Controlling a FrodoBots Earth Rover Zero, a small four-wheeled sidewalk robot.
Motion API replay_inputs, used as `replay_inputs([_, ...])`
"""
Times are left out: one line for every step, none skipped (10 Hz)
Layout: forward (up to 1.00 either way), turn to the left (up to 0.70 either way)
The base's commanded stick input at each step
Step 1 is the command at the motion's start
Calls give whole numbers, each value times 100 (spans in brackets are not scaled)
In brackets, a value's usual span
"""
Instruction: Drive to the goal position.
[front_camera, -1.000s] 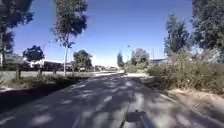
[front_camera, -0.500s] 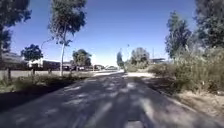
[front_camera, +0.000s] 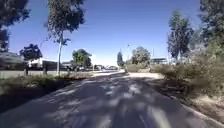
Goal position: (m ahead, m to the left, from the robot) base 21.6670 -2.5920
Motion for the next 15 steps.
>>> replay_inputs([100,0])
replay_inputs([100,0])
replay_inputs([100,0])
replay_inputs([100,0])
replay_inputs([100,0])
replay_inputs([100,0])
replay_inputs([100,0])
replay_inputs([100,0])
replay_inputs([100,0])
replay_inputs([100,0])
replay_inputs([100,0])
replay_inputs([100,0])
replay_inputs([100,0])
replay_inputs([100,0])
replay_inputs([100,0])
